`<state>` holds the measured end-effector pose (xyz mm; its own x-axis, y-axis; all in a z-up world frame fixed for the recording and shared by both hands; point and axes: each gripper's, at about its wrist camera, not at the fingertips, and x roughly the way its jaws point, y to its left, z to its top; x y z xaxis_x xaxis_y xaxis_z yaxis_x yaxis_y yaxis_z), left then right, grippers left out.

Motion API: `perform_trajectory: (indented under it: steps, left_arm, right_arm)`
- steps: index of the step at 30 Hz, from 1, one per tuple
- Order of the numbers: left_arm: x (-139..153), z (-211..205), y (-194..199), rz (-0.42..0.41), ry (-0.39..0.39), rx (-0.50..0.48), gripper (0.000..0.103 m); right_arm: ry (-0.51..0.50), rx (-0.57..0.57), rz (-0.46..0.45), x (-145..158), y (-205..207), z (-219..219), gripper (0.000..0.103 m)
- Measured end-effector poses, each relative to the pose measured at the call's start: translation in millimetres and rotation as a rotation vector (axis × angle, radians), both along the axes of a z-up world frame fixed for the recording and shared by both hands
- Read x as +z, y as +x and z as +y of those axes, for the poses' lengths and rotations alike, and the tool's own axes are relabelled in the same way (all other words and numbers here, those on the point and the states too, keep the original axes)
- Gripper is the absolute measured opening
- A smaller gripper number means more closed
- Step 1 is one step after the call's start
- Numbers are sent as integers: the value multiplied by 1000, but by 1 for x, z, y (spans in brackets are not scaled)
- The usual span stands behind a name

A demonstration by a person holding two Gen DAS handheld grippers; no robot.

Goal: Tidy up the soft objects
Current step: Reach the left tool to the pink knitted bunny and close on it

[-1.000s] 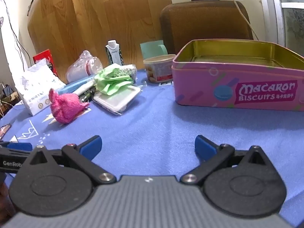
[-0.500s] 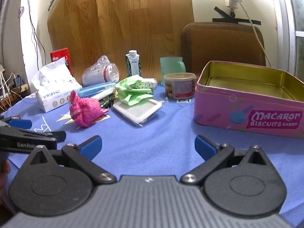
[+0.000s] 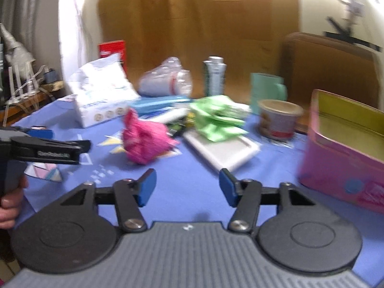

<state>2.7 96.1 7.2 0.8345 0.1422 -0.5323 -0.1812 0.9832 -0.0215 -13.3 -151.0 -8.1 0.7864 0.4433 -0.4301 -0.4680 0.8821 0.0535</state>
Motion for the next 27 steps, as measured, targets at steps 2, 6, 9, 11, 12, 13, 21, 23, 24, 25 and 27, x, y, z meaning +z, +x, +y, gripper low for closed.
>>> perform_trajectory:
  steps: [2, 6, 9, 11, 12, 13, 21, 23, 24, 25, 27]
  left_arm:
    - [-2, 6, 1, 3, -44, -21, 103]
    - [-3, 17, -2, -20, -119, -27, 102]
    - [-3, 20, -4, -40, -148, -41, 99]
    - [-1, 20, -7, -67, -160, -70, 98]
    - [0, 19, -7, -75, -160, -85, 99]
    - [0, 19, -7, -76, -161, -102, 99]
    - [18, -27, -7, -40, -316, -394, 100]
    - [24, -48, -3, -28, -325, -468, 100]
    - [26, -60, 0, -8, -314, -498, 99]
    - [26, -73, 1, 10, -298, -521, 95]
    - [25, -93, 6, 42, -270, -562, 80]
  right_arm:
    - [-12, 46, -1, 3, 10, 16, 60]
    - [-52, 112, 4, 3, 33, 46, 67]
    - [-84, 154, 44, -3, 51, 65, 73]
    - [-96, 175, 71, -10, 60, 73, 55]
    - [-103, 177, 82, -12, 61, 75, 55]
    - [-91, 173, 80, -13, 60, 73, 55]
    - [-143, 172, -28, -6, 7, 41, 55]
    - [-164, 167, -51, -7, -3, 34, 55]
    - [-172, 164, -59, -8, -7, 30, 55]
    - [-175, 159, -68, -10, -9, 28, 55]
    - [-168, 137, -100, -10, -15, 21, 55]
